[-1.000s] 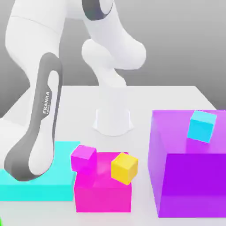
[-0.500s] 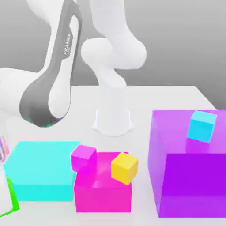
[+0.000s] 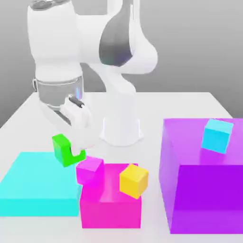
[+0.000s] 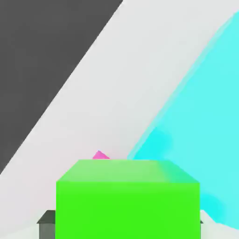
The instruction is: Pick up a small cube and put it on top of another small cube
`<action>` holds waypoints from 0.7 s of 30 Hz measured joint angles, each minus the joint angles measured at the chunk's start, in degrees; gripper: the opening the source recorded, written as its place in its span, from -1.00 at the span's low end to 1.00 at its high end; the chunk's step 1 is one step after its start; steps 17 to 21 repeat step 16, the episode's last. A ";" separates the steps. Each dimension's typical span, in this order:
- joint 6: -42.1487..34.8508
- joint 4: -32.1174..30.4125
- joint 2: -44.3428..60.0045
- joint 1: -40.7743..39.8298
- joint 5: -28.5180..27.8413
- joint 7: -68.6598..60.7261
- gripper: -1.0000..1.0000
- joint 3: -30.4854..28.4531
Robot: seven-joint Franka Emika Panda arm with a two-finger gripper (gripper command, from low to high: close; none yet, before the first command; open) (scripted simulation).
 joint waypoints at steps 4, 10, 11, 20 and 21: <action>2.54 -5.14 -2.55 0.29 -0.30 1.06 -1.00 1.12; 10.80 -7.79 3.06 0.27 -0.28 1.10 1.00 1.28; 10.80 -7.79 3.06 0.27 -0.28 1.10 1.00 1.28; 8.85 -7.29 1.68 0.19 -0.47 1.23 1.00 1.33; 8.85 -7.29 1.68 0.19 -0.47 1.23 1.00 1.33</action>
